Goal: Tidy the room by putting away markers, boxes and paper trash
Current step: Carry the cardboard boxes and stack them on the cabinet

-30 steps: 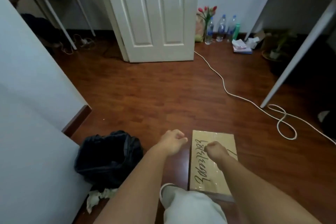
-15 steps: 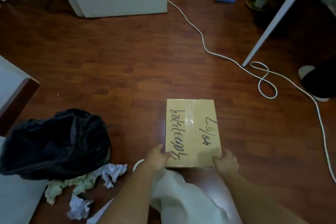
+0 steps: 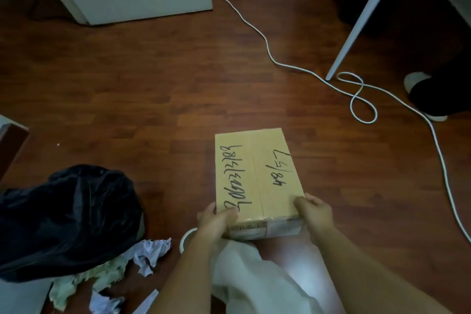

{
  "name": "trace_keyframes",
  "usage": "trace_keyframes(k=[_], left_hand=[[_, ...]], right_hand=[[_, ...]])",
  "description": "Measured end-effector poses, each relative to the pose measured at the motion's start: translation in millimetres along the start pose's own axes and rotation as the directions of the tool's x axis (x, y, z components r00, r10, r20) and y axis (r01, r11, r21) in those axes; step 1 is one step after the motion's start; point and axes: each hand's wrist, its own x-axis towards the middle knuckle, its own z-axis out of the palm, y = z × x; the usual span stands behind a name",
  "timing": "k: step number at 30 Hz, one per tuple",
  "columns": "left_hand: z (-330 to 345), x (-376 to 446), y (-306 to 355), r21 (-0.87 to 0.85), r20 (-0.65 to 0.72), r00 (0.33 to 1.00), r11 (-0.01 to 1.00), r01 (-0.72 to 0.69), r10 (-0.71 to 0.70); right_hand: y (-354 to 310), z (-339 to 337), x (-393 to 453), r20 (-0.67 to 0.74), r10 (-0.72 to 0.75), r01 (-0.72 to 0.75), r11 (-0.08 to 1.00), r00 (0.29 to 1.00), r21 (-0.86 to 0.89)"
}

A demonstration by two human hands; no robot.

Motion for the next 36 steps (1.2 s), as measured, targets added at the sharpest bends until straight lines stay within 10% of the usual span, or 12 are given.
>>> trace_keyframes(k=[14,24,36], left_hand=[[-84,-123,126,-0.301,-0.213,0.854,0.799,-0.52,0.476],[-239,-322,200,-0.102,-0.505,0.379,0.382,-0.918,0.776],[-410,-545,125,0.257,-0.811,-0.176,0.069,-0.964,0.559]], right_hand=[[-146,41,-130,0.236,-0.25,0.101,0.856,0.939,0.507],[-273,109,-334,0.47,-0.61,0.12,0.682,0.638,0.721],[-279,202,-600,0.734,-0.676,-0.062,0.731,0.061,0.679]])
